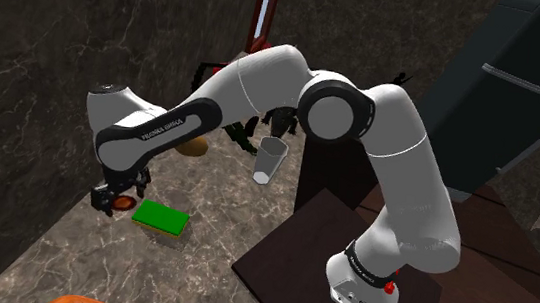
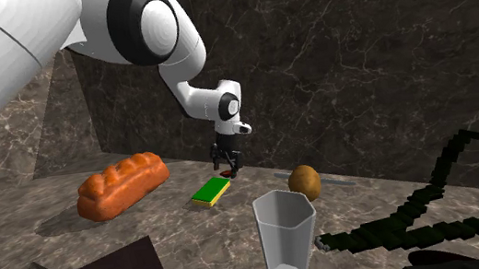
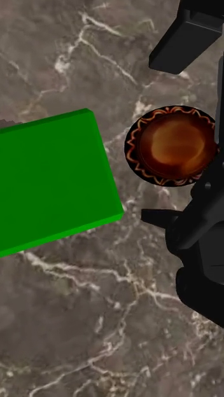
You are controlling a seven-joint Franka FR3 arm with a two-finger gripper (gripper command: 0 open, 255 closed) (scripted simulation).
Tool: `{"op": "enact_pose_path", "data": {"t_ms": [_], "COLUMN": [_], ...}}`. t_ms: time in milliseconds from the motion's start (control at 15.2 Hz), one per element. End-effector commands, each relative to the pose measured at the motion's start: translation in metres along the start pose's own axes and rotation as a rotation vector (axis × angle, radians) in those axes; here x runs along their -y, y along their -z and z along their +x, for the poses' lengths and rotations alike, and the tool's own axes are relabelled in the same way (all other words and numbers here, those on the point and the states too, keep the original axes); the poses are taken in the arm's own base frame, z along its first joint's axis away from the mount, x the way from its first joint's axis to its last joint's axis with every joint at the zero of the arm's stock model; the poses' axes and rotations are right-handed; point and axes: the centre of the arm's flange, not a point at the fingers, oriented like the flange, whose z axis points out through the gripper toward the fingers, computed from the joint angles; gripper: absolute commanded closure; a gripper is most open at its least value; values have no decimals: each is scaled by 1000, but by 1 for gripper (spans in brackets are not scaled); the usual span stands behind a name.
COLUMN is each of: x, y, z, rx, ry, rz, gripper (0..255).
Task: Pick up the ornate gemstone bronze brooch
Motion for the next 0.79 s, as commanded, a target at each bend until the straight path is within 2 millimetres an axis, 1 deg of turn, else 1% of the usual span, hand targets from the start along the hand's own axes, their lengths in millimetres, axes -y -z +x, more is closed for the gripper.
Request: {"op": "enact_pose_path", "data": {"t_ms": [0, 66, 132, 726], "x": [-1, -1, -1, -1], "y": [-7, -7, -7, -7], "z": [1, 1, 1, 1], "rx": [0, 0, 0, 0], "ry": [0, 0, 0, 0], "rz": [0, 0, 0, 0], "gripper": [0, 0, 255, 255]}}
